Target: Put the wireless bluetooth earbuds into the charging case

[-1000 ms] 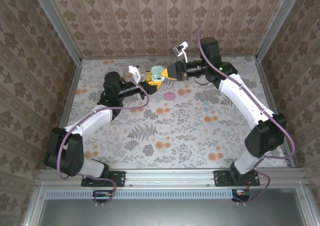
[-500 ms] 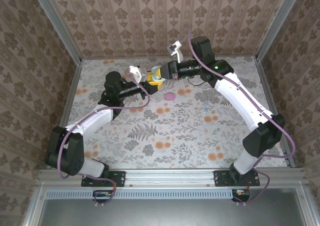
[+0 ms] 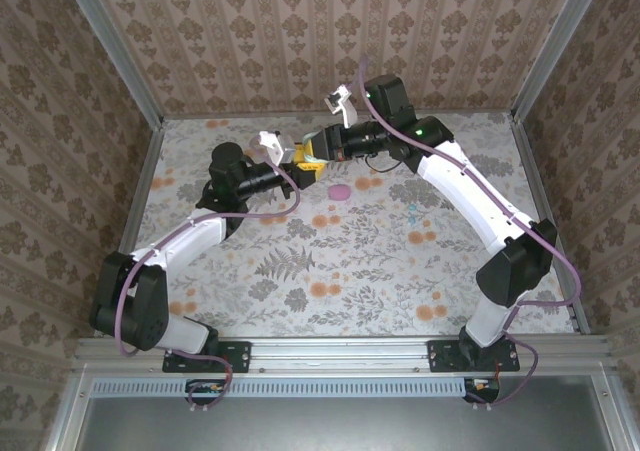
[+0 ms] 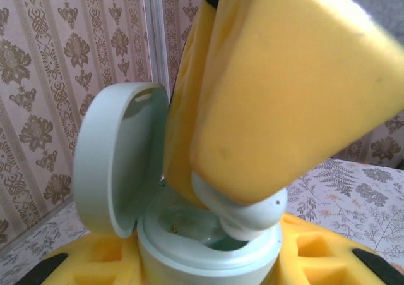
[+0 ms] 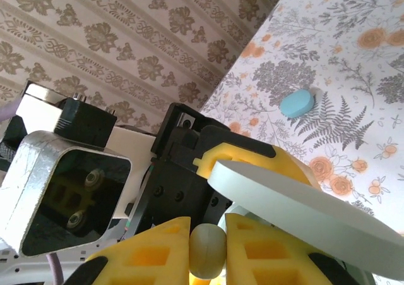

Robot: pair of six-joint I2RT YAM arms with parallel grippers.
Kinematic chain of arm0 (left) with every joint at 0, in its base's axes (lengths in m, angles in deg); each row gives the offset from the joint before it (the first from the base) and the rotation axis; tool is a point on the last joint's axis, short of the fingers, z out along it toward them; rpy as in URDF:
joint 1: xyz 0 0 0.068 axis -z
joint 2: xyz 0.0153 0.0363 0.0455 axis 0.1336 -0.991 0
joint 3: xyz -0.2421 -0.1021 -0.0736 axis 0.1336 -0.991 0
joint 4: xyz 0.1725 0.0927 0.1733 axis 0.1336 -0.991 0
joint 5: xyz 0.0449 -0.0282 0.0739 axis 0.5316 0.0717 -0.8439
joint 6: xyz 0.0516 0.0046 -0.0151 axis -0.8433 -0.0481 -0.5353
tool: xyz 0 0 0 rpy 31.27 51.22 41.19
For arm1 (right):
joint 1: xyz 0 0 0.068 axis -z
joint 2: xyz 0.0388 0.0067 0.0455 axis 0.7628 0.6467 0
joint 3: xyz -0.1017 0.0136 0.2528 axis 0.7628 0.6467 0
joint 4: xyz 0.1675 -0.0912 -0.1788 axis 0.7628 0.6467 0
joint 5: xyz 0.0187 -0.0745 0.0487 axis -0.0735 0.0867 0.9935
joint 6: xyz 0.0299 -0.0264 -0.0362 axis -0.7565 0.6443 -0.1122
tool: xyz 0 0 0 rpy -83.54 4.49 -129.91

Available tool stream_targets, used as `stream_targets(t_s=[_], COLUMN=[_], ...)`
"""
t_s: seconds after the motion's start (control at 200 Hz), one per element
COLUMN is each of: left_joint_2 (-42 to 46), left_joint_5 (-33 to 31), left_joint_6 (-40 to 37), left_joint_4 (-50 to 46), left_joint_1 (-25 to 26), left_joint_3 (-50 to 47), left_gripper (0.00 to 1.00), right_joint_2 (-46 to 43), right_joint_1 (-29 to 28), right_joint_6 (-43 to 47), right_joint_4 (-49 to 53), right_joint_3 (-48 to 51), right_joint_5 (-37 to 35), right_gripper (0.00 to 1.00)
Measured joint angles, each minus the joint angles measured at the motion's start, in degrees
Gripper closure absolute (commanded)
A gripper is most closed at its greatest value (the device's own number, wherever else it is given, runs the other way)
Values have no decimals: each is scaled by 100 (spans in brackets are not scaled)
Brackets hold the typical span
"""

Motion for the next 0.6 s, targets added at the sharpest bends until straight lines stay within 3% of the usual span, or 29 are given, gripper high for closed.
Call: stream_targets(t_s=[0.6], left_joint_2=[0], left_joint_5=[-133], left_joint_6=[0], left_joint_4=[-70], left_joint_1=[-4], left_joint_3=[0], left_gripper=[78], right_joint_2=[166], right_joint_1=[-149], right_joint_6=[22], right_joint_4=[330], right_joint_3=[-313], right_joint_5=[-623], right_gripper=[79])
